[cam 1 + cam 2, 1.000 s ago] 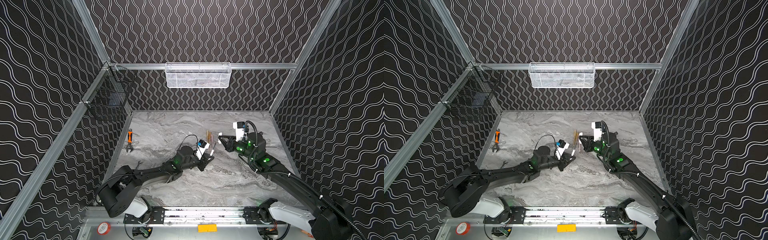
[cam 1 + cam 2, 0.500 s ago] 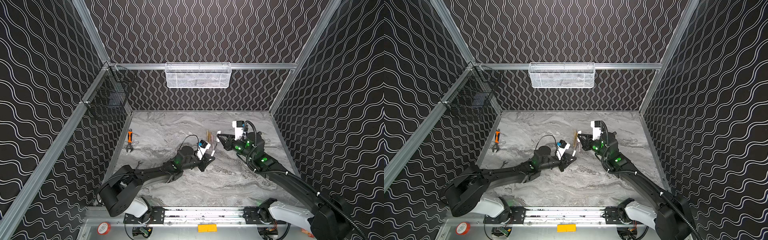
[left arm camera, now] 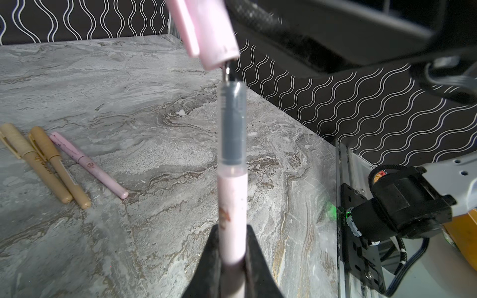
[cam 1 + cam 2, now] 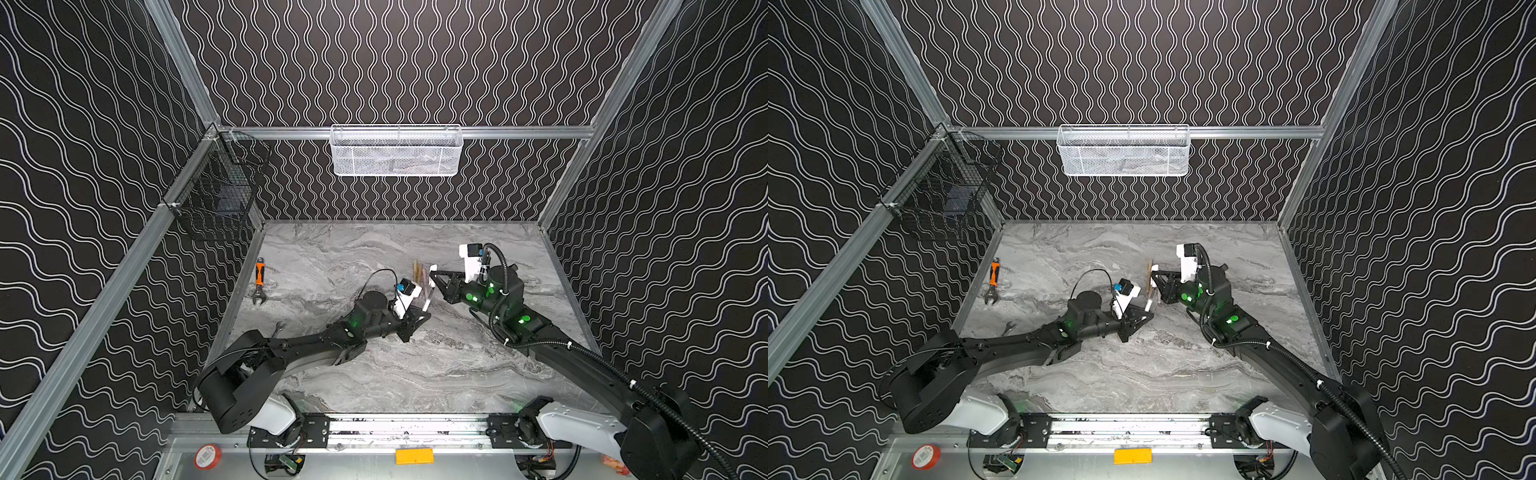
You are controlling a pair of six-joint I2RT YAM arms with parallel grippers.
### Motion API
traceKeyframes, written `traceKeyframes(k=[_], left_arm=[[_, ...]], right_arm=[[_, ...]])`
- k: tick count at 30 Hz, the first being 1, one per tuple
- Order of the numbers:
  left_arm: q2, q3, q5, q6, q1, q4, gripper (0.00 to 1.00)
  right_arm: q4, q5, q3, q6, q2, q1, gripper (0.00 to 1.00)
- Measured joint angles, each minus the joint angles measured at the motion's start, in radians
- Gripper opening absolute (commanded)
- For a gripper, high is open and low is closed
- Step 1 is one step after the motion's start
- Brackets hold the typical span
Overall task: Insert pens into pen caps
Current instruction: Put on the pen cap to the pen.
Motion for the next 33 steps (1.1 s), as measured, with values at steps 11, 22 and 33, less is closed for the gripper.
traceKeyframes(k=[11, 22, 33], left_arm=[[0.005, 0.009, 0.0, -0.048, -0.001, 0.016, 0.05], [0.037, 0.0, 0.025, -0.153, -0.001, 0.127, 0.05], [0.05, 0.011, 0.028, -0.18, -0.001, 0.172, 0.04]], right_arm=[[0.039, 0.018, -0.026, -0.003, -0.009, 0.012, 0.18], [0.094, 0.029, -0.067, -0.002, -0.023, 0.024, 0.19], [0.116, 0.06, -0.078, -0.012, -0.04, 0.042, 0.17]])
